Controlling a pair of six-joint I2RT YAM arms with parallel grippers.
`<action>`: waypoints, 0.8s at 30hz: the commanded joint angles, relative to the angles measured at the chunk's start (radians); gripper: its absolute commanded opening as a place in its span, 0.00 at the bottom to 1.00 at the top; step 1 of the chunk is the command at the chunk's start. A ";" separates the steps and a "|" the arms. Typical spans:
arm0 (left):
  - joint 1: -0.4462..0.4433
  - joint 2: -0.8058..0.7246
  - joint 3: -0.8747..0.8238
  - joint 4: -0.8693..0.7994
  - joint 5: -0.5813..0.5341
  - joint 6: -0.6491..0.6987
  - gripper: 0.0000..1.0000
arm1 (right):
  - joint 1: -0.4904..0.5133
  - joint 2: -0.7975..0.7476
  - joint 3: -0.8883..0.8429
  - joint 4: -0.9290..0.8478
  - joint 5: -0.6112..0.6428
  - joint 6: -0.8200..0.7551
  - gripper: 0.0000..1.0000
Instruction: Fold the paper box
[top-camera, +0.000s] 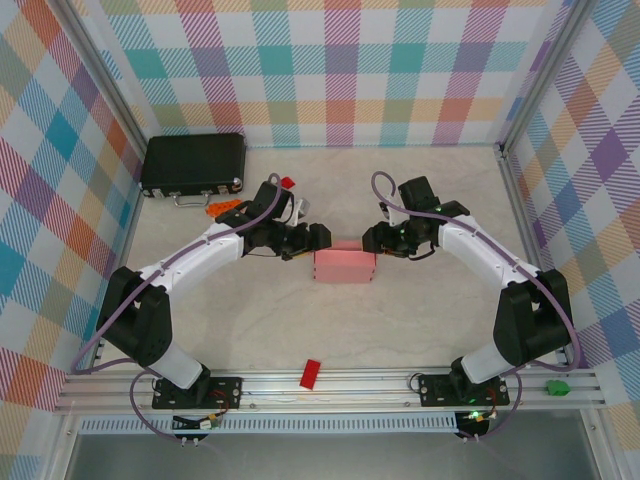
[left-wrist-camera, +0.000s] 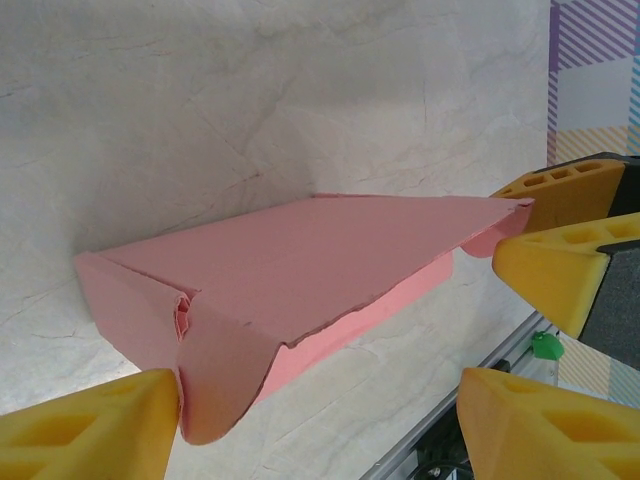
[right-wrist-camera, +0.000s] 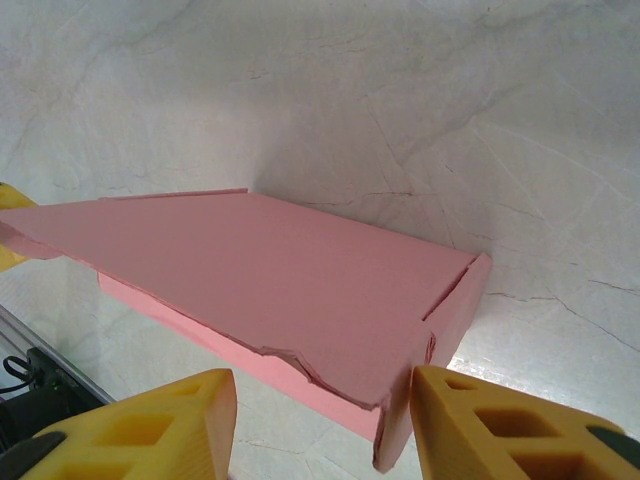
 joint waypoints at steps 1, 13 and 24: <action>-0.011 0.016 0.007 0.017 0.029 -0.004 0.71 | 0.007 0.009 0.023 0.019 -0.029 0.007 0.50; -0.017 0.048 0.011 -0.007 0.014 0.013 0.57 | 0.008 0.009 0.021 0.016 -0.025 0.006 0.49; -0.017 0.040 0.027 -0.063 -0.044 0.052 0.53 | 0.007 0.007 0.017 0.011 -0.014 0.005 0.49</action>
